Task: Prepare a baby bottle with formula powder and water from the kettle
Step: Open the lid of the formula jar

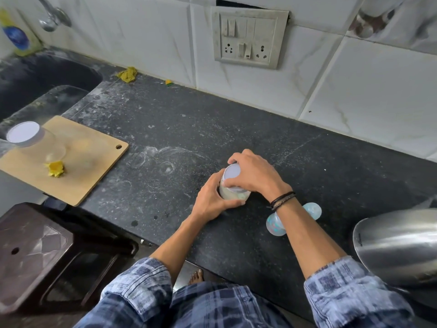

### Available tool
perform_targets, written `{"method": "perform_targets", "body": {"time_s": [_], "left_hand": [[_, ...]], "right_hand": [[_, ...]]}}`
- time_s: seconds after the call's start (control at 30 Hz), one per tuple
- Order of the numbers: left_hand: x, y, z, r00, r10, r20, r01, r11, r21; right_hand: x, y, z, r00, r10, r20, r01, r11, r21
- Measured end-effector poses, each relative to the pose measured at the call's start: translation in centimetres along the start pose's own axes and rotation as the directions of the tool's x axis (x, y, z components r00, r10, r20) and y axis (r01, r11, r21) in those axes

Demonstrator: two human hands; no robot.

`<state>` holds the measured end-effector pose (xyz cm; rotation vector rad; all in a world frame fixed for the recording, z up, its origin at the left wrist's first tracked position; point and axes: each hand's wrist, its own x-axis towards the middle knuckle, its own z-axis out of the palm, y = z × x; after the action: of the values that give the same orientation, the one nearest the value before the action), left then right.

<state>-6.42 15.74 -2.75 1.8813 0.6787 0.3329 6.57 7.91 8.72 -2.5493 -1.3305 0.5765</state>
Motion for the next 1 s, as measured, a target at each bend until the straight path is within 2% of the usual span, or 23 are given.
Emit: {"method": "perform_targets", "body": {"time_s": [0.17, 0.33, 0.5, 0.7, 0.9, 1.0], "left_hand": [[0.1, -0.4, -0.1, 1.0, -0.01, 0.011, 0.01, 1.0, 0.0], [0.3, -0.5, 0.2, 1.0, -0.009, 0.013, 0.009, 1.0, -0.001], [0.4, -0.7, 0.2, 1.0, 0.001, 0.004, -0.001, 1.0, 0.008], [0.3, -0.9, 0.2, 1.0, 0.0, 0.004, 0.0, 1.0, -0.005], [0.5, -0.9, 0.2, 1.0, 0.01, 0.005, -0.01, 1.0, 0.006], [0.5, -1.0, 0.3, 1.0, 0.007, 0.009, -0.007, 1.0, -0.009]], "right_hand": [[-0.1, -0.3, -0.1, 0.985, -0.105, 0.135, 0.1, 0.994, 0.039], [-0.5, 0.1, 0.3, 0.999, -0.042, 0.027, 0.043, 0.999, -0.027], [-0.4, -0.2, -0.3, 0.98, -0.125, 0.155, 0.124, 0.992, 0.018], [-0.4, 0.2, 0.1, 0.999, -0.026, 0.033, 0.025, 0.999, 0.037], [-0.4, 0.2, -0.2, 0.983, -0.11, 0.146, 0.102, 0.993, 0.061], [-0.6, 0.1, 0.0, 0.995, -0.054, 0.089, 0.05, 0.998, 0.046]]}}
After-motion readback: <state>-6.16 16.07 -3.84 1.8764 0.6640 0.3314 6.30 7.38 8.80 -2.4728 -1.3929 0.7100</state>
